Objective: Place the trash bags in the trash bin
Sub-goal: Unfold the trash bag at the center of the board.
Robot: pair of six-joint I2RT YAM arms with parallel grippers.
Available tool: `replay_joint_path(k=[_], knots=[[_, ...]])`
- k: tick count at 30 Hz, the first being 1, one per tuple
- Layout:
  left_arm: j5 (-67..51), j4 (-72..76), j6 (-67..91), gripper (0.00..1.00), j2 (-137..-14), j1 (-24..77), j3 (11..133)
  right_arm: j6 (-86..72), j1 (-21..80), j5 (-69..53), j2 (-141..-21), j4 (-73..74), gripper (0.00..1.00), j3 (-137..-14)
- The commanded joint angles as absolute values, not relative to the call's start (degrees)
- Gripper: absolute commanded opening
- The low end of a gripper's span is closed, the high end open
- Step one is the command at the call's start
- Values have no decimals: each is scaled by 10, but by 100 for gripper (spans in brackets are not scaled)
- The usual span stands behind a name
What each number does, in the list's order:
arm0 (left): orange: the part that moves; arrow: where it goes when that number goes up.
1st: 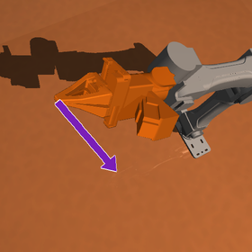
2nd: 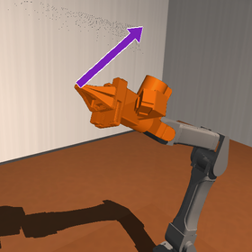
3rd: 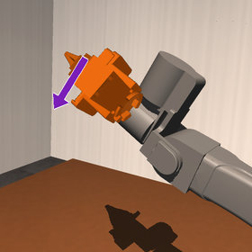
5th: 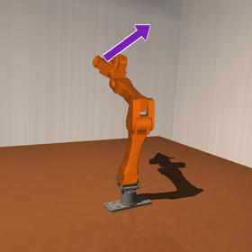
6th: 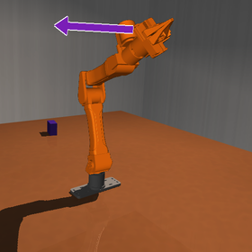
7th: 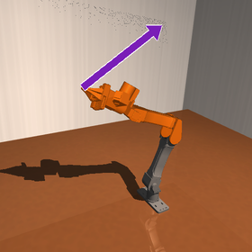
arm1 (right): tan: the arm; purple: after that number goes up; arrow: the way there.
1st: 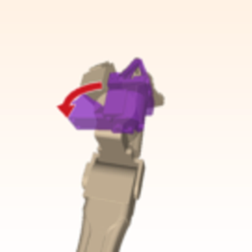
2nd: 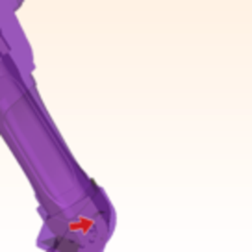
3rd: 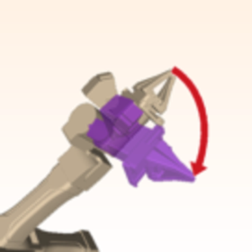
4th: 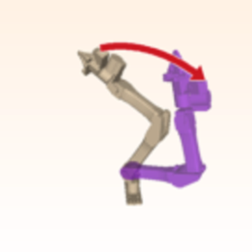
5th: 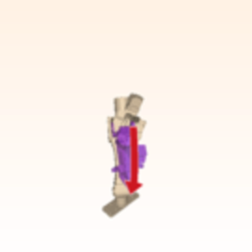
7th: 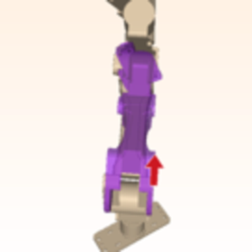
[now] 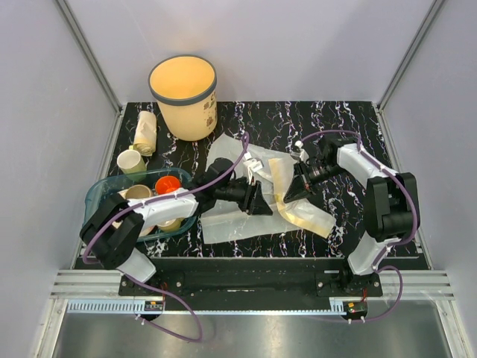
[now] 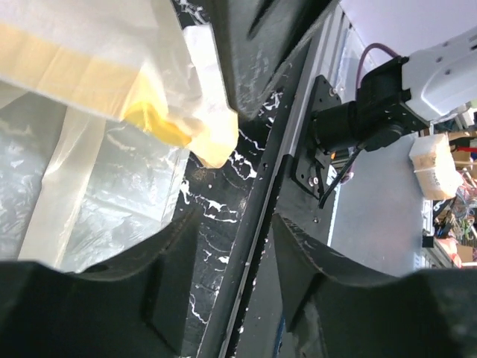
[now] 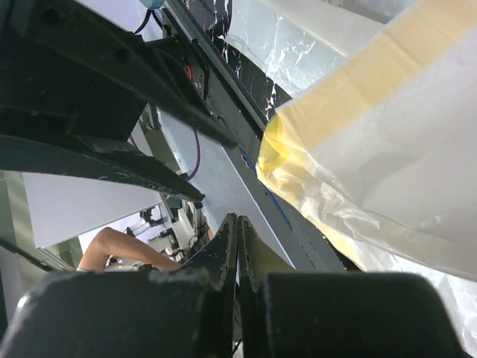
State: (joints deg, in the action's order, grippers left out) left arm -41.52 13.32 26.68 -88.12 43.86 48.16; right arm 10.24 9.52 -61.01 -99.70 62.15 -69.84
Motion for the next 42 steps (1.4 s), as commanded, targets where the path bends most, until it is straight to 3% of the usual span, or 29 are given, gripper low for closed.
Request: replay_joint_path(k=[1,10,12,13,16,17,20,26,34,38,42], knots=[[-381,177,297,54,-880,431,468,112,92,-599,-969,615,0,-707],[-408,396,518,64,-990,406,475,127,72,-557,-952,631,0,-722],[-404,411,538,64,-1002,408,470,129,71,-554,-948,637,7,-728],[-405,416,541,61,-1006,408,468,137,70,-553,-947,640,21,-729],[-412,475,578,45,-1033,409,468,138,71,-539,-942,629,44,-727],[-412,489,586,29,-1039,410,473,136,73,-537,-940,625,48,-724],[-416,511,607,13,-1054,414,491,129,81,-526,-941,613,57,-715],[-411,512,626,0,-1052,414,484,121,95,-518,-941,570,56,-686],[-411,504,624,0,-1045,414,476,98,122,-510,-947,518,56,-663],[-414,500,629,0,-1049,417,477,63,140,-497,-943,488,61,-659],[-408,493,649,0,-1053,419,475,44,143,-499,-923,449,59,-643]])
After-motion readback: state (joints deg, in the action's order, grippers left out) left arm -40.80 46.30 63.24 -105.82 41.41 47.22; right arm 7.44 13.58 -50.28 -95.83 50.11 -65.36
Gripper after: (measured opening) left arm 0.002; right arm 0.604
